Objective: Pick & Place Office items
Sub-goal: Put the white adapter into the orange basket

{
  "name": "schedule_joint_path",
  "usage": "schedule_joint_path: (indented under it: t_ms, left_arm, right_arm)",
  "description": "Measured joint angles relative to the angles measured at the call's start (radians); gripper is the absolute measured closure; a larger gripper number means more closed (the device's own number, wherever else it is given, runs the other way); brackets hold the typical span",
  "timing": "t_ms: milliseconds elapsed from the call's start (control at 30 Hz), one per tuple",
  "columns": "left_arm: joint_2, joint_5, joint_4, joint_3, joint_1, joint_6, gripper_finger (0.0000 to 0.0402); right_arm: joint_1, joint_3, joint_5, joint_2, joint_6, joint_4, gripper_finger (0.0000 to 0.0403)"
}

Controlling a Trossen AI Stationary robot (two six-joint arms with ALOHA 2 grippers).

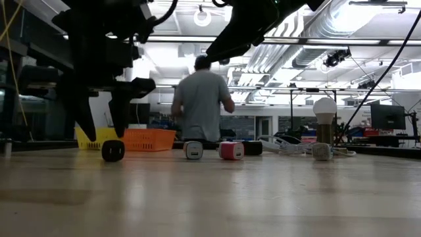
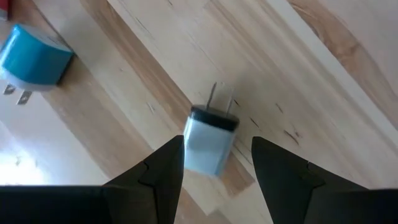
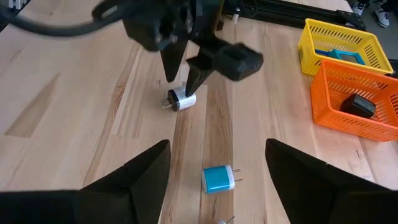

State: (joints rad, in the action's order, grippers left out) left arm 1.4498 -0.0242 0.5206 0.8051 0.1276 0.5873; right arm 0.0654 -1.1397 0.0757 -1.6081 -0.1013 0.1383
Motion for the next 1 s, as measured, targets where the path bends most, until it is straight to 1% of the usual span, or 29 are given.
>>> schedule_joint_path:
  t_ms: [333, 1000]
  left_arm:
    - [0.045, 0.0, -0.022, -0.002, -0.003, 0.007, 0.0222]
    - [0.053, -0.005, -0.028, -0.002, -0.003, -0.036, 0.0222]
  right_arm:
    - [0.0, 0.0, 0.0, 0.0, 0.0, -0.023, 0.0152]
    - [0.0, 0.0, 0.0, 0.0, 0.0, -0.031, 0.0152]
